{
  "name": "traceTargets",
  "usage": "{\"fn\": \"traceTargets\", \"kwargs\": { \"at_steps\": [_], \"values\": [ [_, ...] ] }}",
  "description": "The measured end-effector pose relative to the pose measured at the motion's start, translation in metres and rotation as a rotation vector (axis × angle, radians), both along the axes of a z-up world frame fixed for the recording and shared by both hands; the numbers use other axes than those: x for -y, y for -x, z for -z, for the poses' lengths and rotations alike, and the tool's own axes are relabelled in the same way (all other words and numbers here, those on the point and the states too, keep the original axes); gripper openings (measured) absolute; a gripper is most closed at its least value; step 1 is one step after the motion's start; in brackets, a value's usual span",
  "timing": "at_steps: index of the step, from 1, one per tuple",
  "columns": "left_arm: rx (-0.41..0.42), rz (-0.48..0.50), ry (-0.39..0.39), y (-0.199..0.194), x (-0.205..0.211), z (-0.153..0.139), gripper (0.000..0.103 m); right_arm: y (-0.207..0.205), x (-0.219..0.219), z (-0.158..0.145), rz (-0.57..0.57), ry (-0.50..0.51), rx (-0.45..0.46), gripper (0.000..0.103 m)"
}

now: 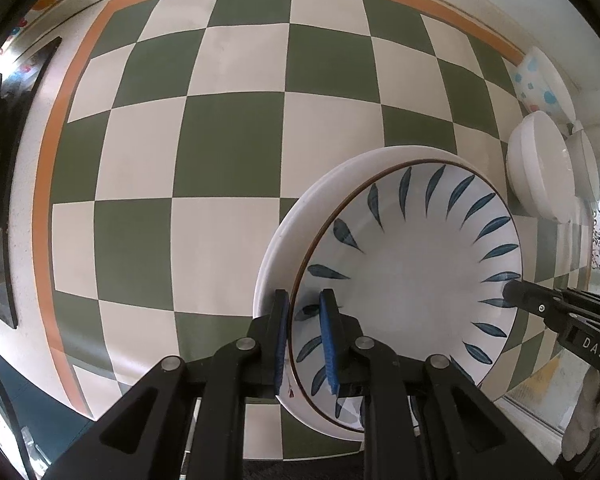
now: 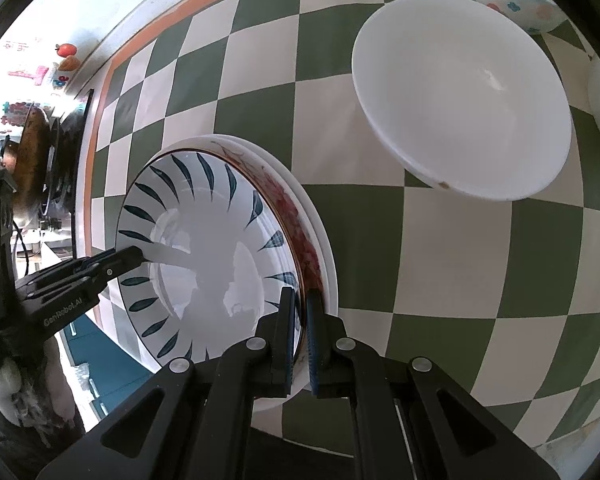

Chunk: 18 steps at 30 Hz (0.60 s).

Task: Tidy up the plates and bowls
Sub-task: 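Carry the blue-striped plate onto the plate stack and open both grippers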

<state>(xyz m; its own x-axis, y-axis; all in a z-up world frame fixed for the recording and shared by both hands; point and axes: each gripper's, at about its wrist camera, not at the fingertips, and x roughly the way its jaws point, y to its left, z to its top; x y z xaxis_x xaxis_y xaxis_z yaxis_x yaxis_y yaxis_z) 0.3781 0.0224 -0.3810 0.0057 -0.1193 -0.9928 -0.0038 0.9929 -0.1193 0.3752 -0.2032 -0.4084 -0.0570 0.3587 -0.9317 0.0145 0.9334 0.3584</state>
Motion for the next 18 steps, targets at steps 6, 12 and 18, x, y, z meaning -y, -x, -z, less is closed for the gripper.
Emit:
{"fn": "traceTargets", "kwargs": {
  "at_steps": [6, 12, 18],
  "values": [
    [-0.005, -0.026, 0.008, 0.003, -0.002, 0.002, 0.014, 0.001, -0.008, -0.002, 0.009, 0.039, 0.002, 0.01],
    [-0.024, -0.036, 0.029, 0.001, -0.008, 0.002, 0.014, 0.0, -0.008, -0.005, 0.029, 0.052, -0.003, 0.011],
    [-0.036, -0.04, 0.049, 0.0, -0.014, 0.005, 0.015, 0.003, -0.005, -0.01, 0.065, 0.062, 0.007, 0.013]
  ]
}}
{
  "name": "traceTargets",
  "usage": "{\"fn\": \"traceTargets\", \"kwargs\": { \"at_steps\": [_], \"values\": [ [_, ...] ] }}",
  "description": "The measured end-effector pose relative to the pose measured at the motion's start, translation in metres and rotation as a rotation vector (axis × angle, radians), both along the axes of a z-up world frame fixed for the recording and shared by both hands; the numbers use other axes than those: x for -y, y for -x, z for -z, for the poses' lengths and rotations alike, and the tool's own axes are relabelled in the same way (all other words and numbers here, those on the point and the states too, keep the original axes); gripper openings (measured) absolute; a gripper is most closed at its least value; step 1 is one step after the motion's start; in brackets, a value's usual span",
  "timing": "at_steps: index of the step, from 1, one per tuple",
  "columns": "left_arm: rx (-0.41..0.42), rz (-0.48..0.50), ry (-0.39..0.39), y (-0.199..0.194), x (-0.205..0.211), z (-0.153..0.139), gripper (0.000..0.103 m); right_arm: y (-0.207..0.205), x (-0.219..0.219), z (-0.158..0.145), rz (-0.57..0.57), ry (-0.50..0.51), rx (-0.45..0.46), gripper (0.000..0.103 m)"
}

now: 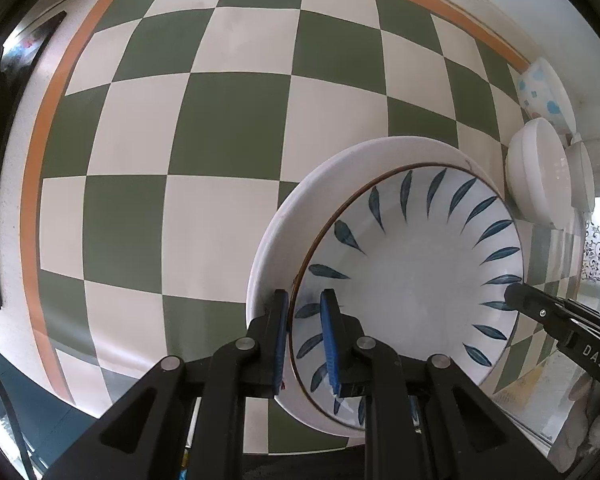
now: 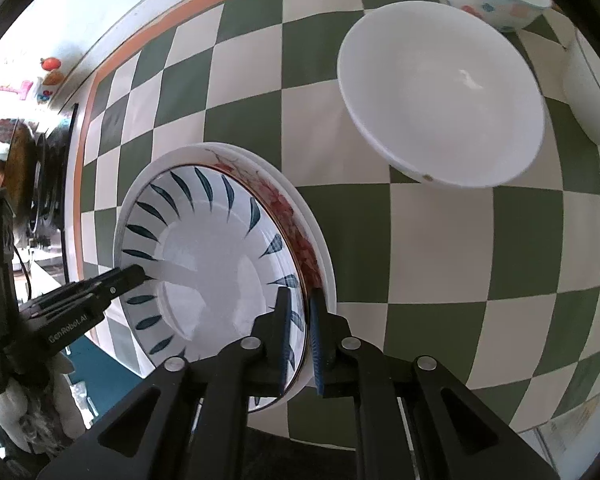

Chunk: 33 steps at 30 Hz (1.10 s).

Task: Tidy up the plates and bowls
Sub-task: 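Carry the blue-striped plate onto the plate stack and open both grippers, then move both grippers toward the plain white bowl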

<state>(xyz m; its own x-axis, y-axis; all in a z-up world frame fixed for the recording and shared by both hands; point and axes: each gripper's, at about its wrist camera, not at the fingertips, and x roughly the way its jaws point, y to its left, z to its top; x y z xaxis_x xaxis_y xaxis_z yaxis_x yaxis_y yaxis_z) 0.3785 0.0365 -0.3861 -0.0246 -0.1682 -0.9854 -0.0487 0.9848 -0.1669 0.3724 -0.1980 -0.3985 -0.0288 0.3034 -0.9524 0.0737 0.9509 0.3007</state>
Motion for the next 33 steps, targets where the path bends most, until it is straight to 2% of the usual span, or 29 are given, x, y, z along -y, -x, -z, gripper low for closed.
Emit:
{"fn": "traceTargets", "kwargs": {
  "at_steps": [7, 11, 16, 18, 19, 20, 21, 22, 24, 27, 33],
  "values": [
    [0.029, -0.011, -0.026, 0.006, -0.005, -0.009, 0.015, 0.009, -0.008, -0.016, -0.023, 0.044, 0.048, 0.016],
    [0.072, 0.0, -0.068, 0.014, -0.003, -0.026, 0.016, 0.022, -0.017, -0.028, -0.055, 0.083, 0.082, 0.025],
    [0.143, 0.02, -0.099, 0.035, 0.001, -0.053, 0.026, 0.043, -0.021, -0.047, -0.042, 0.076, 0.114, 0.033],
    [0.184, 0.027, -0.107, 0.046, 0.001, -0.069, 0.028, 0.054, -0.021, -0.061, -0.03, 0.063, 0.138, 0.044],
    [0.202, 0.029, -0.109, 0.05, 0.001, -0.076, 0.031, 0.059, -0.021, -0.067, -0.025, 0.062, 0.15, 0.049],
    [0.221, 0.033, -0.107, 0.054, -0.001, -0.085, 0.034, 0.065, -0.021, -0.075, -0.019, 0.062, 0.164, 0.057],
    [0.237, 0.036, -0.105, 0.058, -0.002, -0.092, 0.046, 0.071, -0.021, -0.084, -0.014, 0.056, 0.18, 0.063],
    [0.259, 0.043, -0.103, 0.063, -0.001, -0.102, 0.062, 0.077, -0.021, -0.093, -0.01, 0.046, 0.196, 0.066],
    [0.296, 0.049, -0.105, 0.071, 0.002, -0.117, 0.081, 0.091, -0.023, -0.114, -0.003, 0.053, 0.236, 0.074],
    [0.355, 0.05, -0.103, 0.086, 0.002, -0.143, 0.087, 0.112, -0.026, -0.145, 0.005, 0.07, 0.298, 0.079],
    [0.441, 0.036, -0.093, 0.116, -0.004, -0.19, 0.089, 0.149, -0.033, -0.198, 0.018, 0.128, 0.404, 0.085]
  ]
}}
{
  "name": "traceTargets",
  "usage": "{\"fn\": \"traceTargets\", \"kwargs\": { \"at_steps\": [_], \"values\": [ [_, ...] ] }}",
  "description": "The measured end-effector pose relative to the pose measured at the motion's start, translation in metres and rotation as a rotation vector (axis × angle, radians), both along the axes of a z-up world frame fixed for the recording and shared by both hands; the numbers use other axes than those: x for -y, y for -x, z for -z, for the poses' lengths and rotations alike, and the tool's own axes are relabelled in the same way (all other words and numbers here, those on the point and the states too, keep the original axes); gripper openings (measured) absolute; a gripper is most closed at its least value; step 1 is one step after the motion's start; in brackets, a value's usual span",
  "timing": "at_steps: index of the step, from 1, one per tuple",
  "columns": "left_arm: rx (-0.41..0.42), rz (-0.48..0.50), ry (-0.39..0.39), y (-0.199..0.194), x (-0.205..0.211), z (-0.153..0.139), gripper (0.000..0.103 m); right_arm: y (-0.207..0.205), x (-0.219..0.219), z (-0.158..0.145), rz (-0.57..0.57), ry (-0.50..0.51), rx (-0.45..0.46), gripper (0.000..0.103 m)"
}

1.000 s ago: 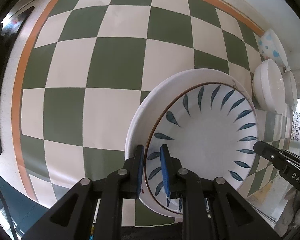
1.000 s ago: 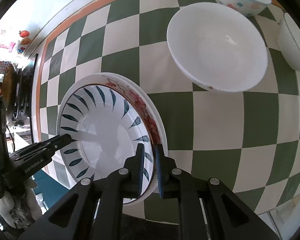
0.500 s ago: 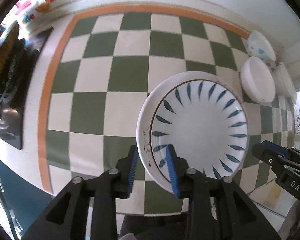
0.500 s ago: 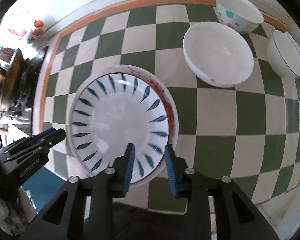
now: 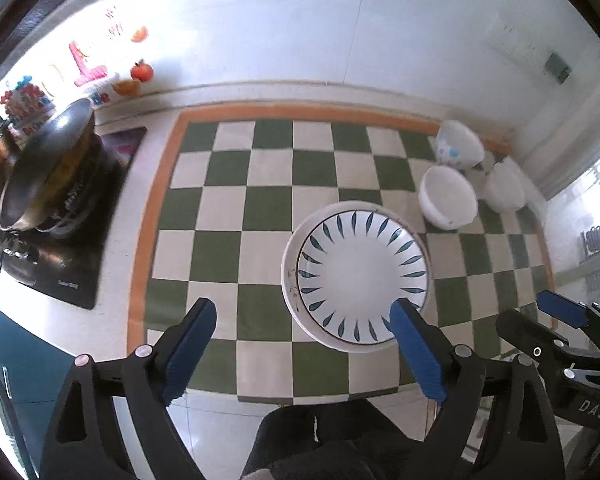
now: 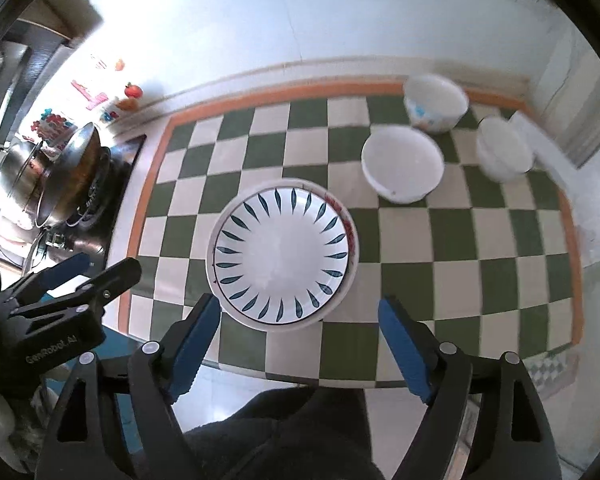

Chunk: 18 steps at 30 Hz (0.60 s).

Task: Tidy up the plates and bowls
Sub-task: 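Move both grippers toward the plain white bowl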

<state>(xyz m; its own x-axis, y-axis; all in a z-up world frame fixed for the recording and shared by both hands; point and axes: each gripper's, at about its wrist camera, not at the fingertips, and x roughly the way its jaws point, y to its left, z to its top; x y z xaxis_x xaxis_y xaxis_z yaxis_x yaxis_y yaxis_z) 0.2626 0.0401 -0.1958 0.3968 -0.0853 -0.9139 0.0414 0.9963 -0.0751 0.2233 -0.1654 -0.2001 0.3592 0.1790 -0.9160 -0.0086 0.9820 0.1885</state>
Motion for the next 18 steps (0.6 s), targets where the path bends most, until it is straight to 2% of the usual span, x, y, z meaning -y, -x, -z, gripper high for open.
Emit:
{"fn": "traceTargets", "kwargs": {
  "at_steps": [6, 10, 18],
  "values": [
    [0.051, 0.017, -0.006, 0.031, -0.006, -0.029, 0.089, 0.033, -0.003, -0.04, 0.033, 0.005, 0.08, 0.088],
    [0.07, 0.022, 0.001, 0.046, -0.01, -0.039, 0.089, 0.05, -0.009, -0.053, 0.042, 0.009, 0.101, 0.089],
    [0.077, 0.021, 0.01, 0.057, -0.013, -0.042, 0.089, 0.058, -0.012, -0.053, 0.044, -0.005, 0.093, 0.09]
  ]
}}
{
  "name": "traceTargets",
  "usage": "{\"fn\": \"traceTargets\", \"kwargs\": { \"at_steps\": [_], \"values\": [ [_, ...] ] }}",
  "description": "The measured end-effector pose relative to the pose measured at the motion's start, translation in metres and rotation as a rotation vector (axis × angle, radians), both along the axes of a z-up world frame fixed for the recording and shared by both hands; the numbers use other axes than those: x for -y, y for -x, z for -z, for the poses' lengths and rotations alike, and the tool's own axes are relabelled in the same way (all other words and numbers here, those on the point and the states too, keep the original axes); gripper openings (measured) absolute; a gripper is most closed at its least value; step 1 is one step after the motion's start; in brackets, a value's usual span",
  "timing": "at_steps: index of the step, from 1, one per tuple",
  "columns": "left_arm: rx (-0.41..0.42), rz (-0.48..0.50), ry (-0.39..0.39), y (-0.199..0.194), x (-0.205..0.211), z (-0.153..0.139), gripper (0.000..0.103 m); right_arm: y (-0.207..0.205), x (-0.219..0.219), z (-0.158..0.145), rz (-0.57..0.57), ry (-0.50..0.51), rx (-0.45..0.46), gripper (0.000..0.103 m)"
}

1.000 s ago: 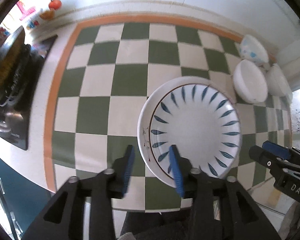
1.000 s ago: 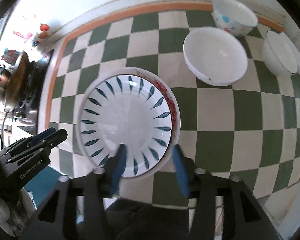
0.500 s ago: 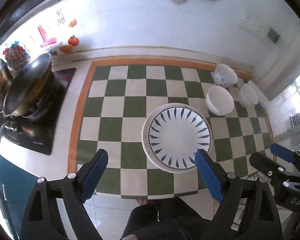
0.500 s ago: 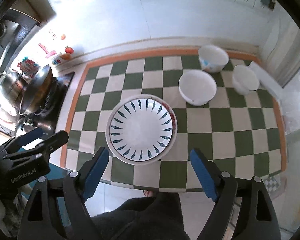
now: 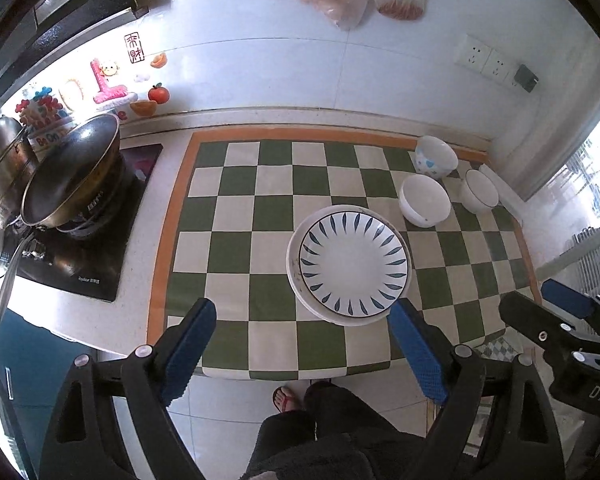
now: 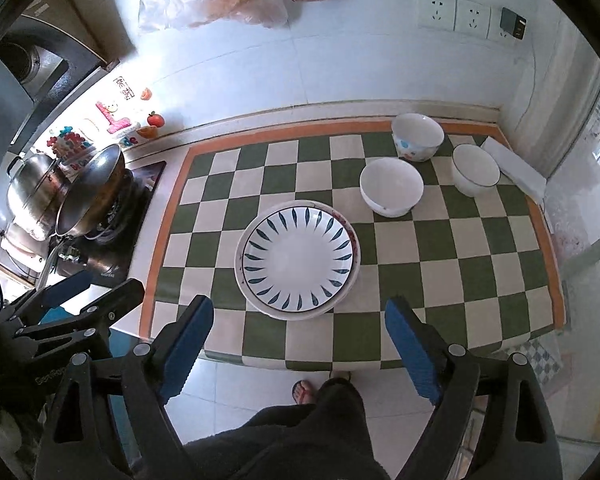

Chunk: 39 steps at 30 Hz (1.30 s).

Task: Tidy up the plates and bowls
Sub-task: 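Move both grippers toward the plain white bowl, then close both grippers on the rim of the plain white bowl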

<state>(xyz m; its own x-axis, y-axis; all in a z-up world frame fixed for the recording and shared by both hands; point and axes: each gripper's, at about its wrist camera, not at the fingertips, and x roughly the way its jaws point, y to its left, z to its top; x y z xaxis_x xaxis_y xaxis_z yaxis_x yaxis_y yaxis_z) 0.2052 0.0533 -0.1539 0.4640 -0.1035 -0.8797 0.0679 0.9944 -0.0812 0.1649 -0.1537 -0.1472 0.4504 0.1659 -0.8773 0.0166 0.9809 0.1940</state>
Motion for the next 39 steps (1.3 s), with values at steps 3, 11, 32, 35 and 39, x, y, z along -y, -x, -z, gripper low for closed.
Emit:
{"fn": "traceTargets", "kwargs": {
  "at_steps": [3, 11, 32, 35, 39],
  "values": [
    [0.004, 0.0, -0.006, -0.003, 0.001, 0.001, 0.089, -0.005, 0.008, 0.009, 0.009, -0.043, -0.021, 0.09],
    [-0.019, -0.034, 0.003, -0.054, 0.037, 0.024, 0.089, -0.046, 0.078, 0.044, 0.095, -0.105, -0.043, 0.09],
    [-0.398, 0.069, -0.002, -0.281, 0.191, 0.197, 0.067, -0.27, 0.234, 0.241, 0.082, -0.213, -0.347, 0.062],
    [-0.454, 0.076, 0.019, -0.292, 0.197, 0.215, 0.053, -0.282, 0.233, 0.257, 0.059, -0.236, -0.374, 0.051],
    [-0.502, 0.069, 0.071, -0.298, 0.198, 0.231, 0.031, -0.296, 0.227, 0.273, 0.036, -0.25, -0.408, 0.024]
  ]
}}
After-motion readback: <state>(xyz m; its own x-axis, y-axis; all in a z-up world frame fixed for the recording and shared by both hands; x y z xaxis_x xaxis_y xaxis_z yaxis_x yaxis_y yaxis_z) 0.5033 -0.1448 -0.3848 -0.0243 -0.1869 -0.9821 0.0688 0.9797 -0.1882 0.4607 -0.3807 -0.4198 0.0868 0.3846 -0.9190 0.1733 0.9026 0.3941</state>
